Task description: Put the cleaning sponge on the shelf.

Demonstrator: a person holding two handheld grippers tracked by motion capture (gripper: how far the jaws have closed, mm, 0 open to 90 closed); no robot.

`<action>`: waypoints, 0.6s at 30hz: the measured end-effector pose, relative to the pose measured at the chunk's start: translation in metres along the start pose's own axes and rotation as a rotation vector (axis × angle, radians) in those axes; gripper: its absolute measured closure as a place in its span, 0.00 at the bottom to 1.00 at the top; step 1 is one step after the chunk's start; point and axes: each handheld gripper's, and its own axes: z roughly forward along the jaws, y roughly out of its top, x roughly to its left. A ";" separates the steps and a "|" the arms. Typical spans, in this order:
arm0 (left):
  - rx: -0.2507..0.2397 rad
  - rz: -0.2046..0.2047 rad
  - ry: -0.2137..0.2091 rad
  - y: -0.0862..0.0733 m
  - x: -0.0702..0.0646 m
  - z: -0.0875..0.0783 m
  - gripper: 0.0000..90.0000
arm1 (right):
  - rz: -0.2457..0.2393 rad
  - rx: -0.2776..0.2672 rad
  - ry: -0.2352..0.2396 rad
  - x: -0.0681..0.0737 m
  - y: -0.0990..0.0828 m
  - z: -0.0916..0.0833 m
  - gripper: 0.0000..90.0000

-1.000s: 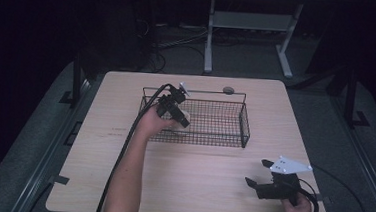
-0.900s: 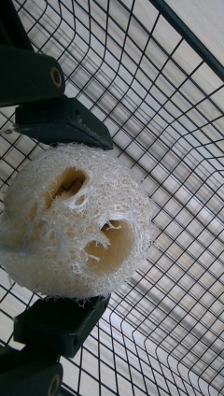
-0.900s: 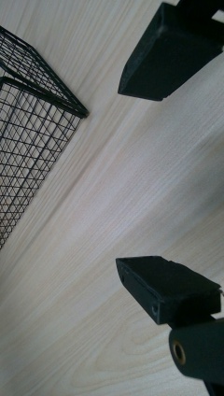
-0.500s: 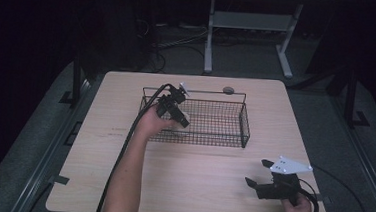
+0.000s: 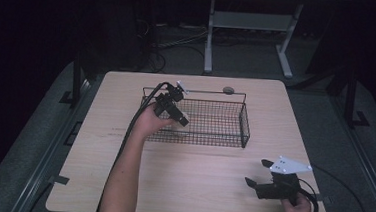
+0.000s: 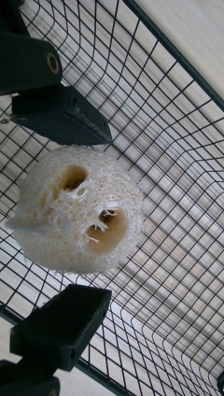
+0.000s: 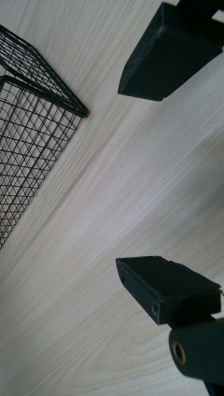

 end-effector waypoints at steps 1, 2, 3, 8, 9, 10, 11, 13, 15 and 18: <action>-0.001 -0.001 -0.002 0.000 0.000 -0.001 0.22 | 0.001 -0.001 -0.001 0.000 0.000 0.000 0.15; 0.001 -0.001 -0.004 0.000 0.000 -0.001 0.22 | 0.000 -0.001 -0.002 0.000 0.000 0.000 0.15; 0.002 0.000 -0.002 0.000 0.000 -0.002 0.22 | -0.001 0.001 -0.001 0.000 0.000 0.000 0.15; 0.003 0.007 0.003 0.001 -0.002 -0.005 0.21 | -0.003 0.001 -0.001 0.000 0.000 0.000 0.15; -0.002 0.004 0.004 0.001 -0.003 -0.006 0.21 | -0.004 0.002 -0.001 0.000 0.000 0.000 0.15; 0.000 0.013 0.004 0.001 -0.004 -0.008 0.21 | 0.000 -0.001 0.002 0.001 0.000 0.001 0.15; 0.001 0.016 0.007 0.002 -0.004 -0.009 0.21 | 0.000 0.001 0.000 0.000 0.000 0.001 0.15; 0.002 0.025 0.010 0.002 -0.005 -0.012 0.21 | 0.000 -0.002 0.003 0.000 0.000 0.001 0.15; -0.007 0.024 0.012 0.001 -0.006 -0.016 0.22 | -0.001 0.000 0.005 0.001 0.001 0.001 0.15; -0.016 0.030 0.012 0.001 -0.007 -0.021 0.22 | 0.001 0.004 0.003 0.003 0.001 0.001 0.15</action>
